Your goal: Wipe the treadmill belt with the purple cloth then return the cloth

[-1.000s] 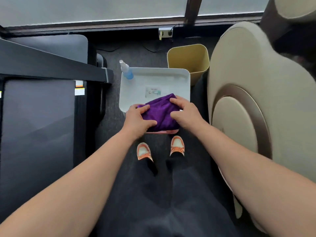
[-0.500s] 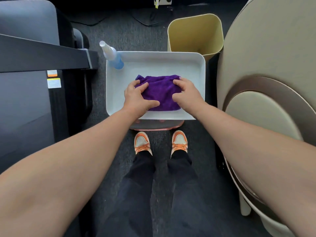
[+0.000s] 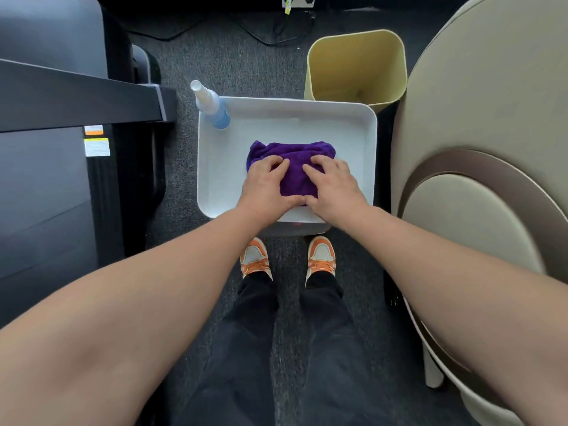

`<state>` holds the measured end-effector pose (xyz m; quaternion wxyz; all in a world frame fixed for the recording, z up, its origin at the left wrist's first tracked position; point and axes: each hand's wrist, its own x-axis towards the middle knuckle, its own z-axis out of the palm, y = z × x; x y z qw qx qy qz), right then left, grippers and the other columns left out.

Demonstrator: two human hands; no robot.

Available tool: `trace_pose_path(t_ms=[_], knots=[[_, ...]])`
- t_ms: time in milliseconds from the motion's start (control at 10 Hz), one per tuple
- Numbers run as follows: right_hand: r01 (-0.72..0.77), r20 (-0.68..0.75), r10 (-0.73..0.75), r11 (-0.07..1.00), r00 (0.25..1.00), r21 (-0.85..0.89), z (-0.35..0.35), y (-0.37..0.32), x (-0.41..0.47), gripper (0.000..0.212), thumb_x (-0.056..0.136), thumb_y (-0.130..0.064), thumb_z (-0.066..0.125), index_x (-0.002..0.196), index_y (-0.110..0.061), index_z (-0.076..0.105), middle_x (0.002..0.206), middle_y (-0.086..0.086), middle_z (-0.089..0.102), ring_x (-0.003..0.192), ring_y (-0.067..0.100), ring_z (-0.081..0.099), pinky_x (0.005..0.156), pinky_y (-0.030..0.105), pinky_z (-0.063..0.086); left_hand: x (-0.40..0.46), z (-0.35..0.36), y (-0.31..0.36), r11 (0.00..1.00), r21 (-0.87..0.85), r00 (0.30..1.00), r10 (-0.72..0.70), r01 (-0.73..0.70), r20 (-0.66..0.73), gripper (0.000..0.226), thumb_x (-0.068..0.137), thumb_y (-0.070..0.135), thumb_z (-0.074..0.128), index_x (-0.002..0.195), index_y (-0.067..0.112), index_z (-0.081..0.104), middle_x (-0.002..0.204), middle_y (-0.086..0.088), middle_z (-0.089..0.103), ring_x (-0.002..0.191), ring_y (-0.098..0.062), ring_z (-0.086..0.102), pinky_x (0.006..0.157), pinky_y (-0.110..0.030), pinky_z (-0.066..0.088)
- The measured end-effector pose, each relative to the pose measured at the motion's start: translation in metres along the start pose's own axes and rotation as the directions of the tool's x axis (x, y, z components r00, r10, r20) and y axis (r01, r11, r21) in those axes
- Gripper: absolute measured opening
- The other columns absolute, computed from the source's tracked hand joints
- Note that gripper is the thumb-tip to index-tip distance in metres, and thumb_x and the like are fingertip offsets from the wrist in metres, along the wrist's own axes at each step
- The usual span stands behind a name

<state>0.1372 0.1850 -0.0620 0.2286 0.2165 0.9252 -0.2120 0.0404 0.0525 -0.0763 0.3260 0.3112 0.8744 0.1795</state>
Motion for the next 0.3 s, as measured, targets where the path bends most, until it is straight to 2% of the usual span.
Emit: trace_pose_path(t_ms=[300], knots=[[-0.015, -0.041, 0.022, 0.987, 0.999, 0.159, -0.063, -0.010, -0.047, 0.062, 0.099, -0.047, 0.050, 0.153, -0.021, 0.033, 0.161, 0.001, 0.027, 0.146, 0.023, 0.022, 0.120, 0.040, 0.021, -0.033, -0.054, 0.031, 1.000, 0.023, 1.000, -0.013, 0.013, -0.001, 0.078, 0.089, 0.051, 0.070, 0.153, 0.016, 0.042, 0.162, -0.006, 0.033, 0.149, -0.025, 0.025, 0.123, -0.040, 0.018]])
